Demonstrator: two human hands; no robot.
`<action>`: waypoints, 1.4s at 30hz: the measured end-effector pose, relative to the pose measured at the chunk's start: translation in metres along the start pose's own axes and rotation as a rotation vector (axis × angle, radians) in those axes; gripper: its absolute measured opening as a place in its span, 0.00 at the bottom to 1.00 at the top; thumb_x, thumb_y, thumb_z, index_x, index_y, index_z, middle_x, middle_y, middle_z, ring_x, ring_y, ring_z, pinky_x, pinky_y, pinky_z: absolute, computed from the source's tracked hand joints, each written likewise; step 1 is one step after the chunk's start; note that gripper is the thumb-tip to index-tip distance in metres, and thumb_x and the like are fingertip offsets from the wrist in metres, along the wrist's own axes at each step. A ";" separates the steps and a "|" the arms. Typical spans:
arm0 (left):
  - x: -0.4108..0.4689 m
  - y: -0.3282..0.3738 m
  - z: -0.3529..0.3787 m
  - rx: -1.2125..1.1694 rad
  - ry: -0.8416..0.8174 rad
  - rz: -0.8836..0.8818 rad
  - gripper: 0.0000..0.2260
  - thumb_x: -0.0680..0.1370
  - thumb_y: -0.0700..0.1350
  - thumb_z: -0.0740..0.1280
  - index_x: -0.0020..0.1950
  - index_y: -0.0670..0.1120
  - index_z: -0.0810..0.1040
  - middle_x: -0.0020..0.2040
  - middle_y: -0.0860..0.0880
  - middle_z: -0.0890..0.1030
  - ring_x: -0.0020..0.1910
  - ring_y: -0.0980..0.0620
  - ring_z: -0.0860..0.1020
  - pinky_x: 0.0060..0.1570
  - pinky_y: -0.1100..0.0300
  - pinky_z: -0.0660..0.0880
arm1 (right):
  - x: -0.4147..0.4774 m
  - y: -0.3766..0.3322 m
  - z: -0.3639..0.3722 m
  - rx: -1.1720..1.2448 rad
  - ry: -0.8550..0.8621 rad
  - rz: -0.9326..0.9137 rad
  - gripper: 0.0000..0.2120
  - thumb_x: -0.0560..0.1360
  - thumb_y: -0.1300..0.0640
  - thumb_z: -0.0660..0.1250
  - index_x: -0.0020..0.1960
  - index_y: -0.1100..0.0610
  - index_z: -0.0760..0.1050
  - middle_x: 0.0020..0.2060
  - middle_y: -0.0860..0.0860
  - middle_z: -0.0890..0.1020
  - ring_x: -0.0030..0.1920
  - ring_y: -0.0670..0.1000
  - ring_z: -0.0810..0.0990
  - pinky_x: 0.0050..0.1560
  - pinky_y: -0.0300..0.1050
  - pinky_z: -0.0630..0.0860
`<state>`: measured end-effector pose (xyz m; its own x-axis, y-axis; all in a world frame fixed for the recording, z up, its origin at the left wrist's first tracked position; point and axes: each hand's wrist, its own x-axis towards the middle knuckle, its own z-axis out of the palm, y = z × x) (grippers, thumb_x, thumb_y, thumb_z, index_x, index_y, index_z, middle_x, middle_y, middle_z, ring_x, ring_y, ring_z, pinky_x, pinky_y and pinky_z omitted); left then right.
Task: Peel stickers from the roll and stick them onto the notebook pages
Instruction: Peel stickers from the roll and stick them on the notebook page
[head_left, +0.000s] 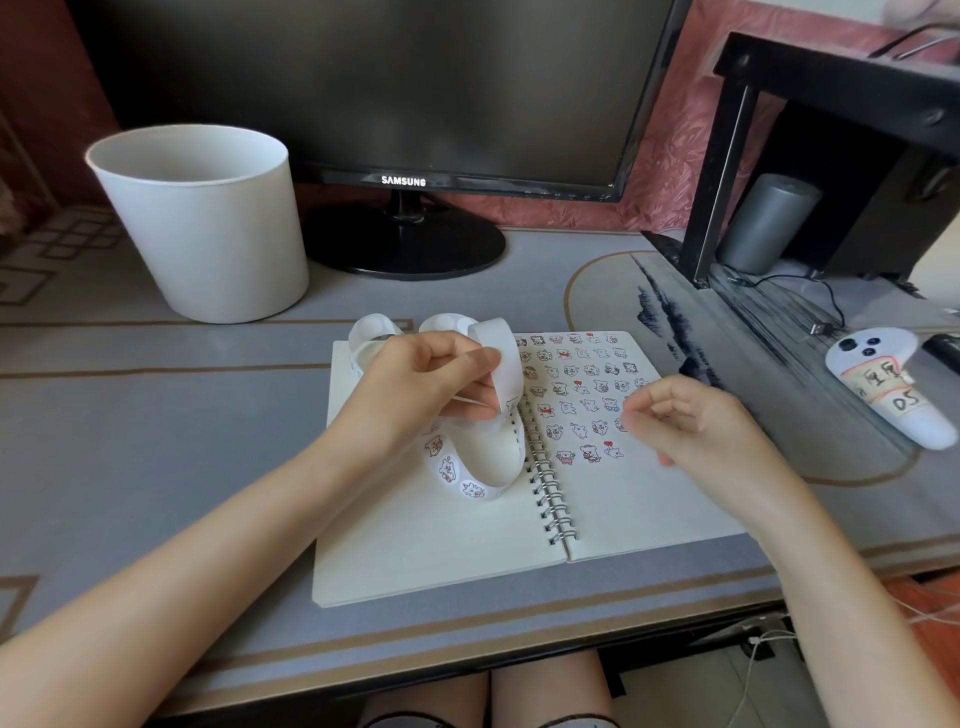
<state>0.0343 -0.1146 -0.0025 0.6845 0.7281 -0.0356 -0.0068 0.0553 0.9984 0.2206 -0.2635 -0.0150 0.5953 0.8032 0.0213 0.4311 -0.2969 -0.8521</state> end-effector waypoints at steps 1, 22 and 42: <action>0.000 0.000 0.000 -0.002 -0.001 0.001 0.08 0.77 0.39 0.66 0.43 0.35 0.78 0.34 0.44 0.80 0.31 0.54 0.81 0.34 0.66 0.78 | 0.000 -0.004 0.002 0.023 0.026 -0.038 0.04 0.74 0.61 0.69 0.43 0.53 0.77 0.38 0.50 0.80 0.30 0.41 0.72 0.33 0.31 0.71; 0.001 0.003 -0.002 -0.014 0.010 0.056 0.14 0.80 0.45 0.62 0.47 0.35 0.79 0.39 0.43 0.81 0.36 0.53 0.80 0.36 0.63 0.79 | 0.010 -0.045 0.053 0.343 -0.131 -0.321 0.05 0.72 0.66 0.70 0.47 0.59 0.77 0.40 0.49 0.81 0.43 0.45 0.78 0.50 0.43 0.74; 0.001 -0.005 -0.003 0.057 -0.049 0.106 0.02 0.74 0.40 0.69 0.42 0.42 0.81 0.37 0.43 0.82 0.36 0.52 0.82 0.42 0.62 0.80 | 0.008 -0.044 0.060 0.219 0.037 -0.401 0.04 0.70 0.64 0.73 0.44 0.58 0.81 0.38 0.51 0.84 0.40 0.52 0.81 0.43 0.45 0.77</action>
<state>0.0327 -0.1124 -0.0082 0.7166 0.6938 0.0709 -0.0403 -0.0603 0.9974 0.1663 -0.2129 -0.0086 0.4360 0.8121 0.3877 0.4818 0.1532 -0.8628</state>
